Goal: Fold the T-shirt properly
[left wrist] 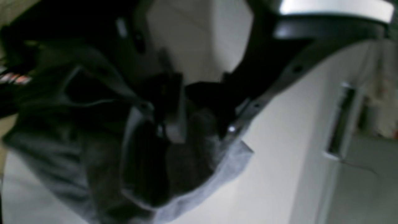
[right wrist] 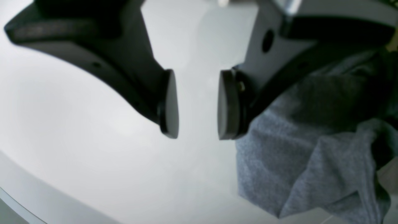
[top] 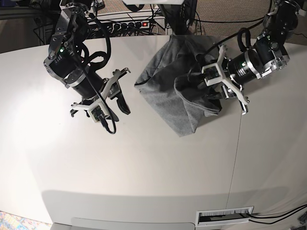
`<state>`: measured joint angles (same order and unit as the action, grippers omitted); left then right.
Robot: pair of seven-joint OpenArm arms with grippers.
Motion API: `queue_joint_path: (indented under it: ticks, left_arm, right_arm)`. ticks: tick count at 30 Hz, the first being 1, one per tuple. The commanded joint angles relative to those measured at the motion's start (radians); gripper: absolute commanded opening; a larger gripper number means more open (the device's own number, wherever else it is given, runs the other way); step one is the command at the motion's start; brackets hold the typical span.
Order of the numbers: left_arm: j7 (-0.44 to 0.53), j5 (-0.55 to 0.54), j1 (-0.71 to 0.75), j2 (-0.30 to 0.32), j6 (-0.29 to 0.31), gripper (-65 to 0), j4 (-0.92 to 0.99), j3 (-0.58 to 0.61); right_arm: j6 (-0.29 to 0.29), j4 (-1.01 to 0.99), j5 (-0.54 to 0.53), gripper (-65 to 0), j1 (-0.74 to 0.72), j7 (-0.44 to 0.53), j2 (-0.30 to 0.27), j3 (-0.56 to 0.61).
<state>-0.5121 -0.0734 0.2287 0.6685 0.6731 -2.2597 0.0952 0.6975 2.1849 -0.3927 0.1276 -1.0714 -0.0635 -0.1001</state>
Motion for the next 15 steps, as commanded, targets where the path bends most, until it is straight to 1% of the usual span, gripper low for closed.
queue_joint_path:
  ticks: [1,3,5,8,13,15]
  left_arm:
    - [0.029,0.003,-0.02,0.026,0.005,-40.3,-0.017,-0.006]
    - [0.054,0.019,-0.042,0.057,0.025,-38.9,-0.016,-0.006]
    - [0.077,0.026,-0.064,0.088,0.025,-39.0,-0.016,-0.006]
    - [0.11,0.026,-0.098,0.117,0.025,-39.0,-0.016,-0.006]
    - [0.129,-0.01,-0.126,0.122,0.025,-39.0,-0.015,-0.005]
    - [0.132,-0.008,-0.13,0.122,0.025,-39.0,-0.012,0.005]
  right_arm:
    - [0.001,0.012,-0.018,-43.9,-0.011,0.033,-0.003,0.0]
    - [0.001,0.012,-0.022,-43.9,-0.011,0.032,-0.002,0.003]
    - [0.001,0.012,-0.036,-43.9,-0.011,0.032,0.0,0.003]
    - [0.001,0.012,-0.063,-43.9,-0.011,0.032,0.0,0.003]
    - [0.001,0.012,-0.063,-43.9,-0.008,0.033,0.006,0.003]
    - [0.001,0.012,-0.063,-43.9,-0.006,0.033,0.006,0.003]
